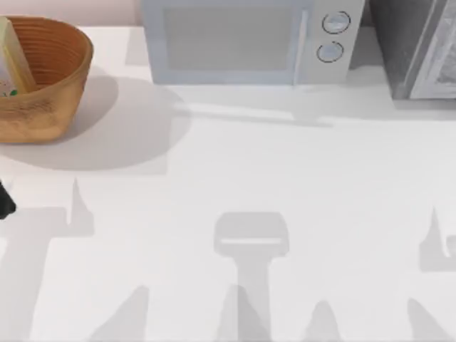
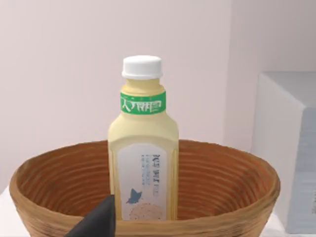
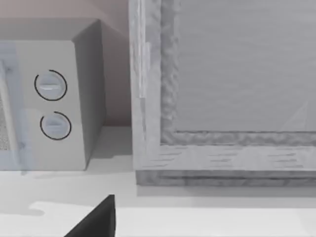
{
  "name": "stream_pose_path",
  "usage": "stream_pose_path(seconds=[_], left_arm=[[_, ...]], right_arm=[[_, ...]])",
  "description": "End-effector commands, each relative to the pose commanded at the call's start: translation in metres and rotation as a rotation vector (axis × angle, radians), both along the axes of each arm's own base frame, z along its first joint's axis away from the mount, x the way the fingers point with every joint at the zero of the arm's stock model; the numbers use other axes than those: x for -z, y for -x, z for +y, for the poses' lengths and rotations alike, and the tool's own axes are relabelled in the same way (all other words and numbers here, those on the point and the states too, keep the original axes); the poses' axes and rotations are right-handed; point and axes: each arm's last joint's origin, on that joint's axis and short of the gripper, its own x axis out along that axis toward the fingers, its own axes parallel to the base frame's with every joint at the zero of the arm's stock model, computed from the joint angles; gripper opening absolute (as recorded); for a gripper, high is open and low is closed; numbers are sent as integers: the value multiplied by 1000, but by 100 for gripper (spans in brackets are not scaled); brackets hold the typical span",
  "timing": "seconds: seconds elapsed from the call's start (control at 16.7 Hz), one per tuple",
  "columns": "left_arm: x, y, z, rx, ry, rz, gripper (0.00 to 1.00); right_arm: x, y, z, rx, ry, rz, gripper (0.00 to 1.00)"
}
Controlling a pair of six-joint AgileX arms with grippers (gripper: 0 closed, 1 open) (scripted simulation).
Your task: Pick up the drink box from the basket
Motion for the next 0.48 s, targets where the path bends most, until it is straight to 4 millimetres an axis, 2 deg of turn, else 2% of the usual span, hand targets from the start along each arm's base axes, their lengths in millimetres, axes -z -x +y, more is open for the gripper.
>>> stream_pose_path(seconds=[0.24, 0.36, 0.48], left_arm=[[-22, -52, 7, 0, 5, 4, 100], [-20, -87, 12, 0, 7, 24, 100], [-7, -122, 19, 0, 9, 47, 100]], right_arm=[[0, 0, 0, 0, 0, 0, 100], [0, 0, 0, 0, 0, 0, 100], [0, 0, 0, 0, 0, 0, 100]])
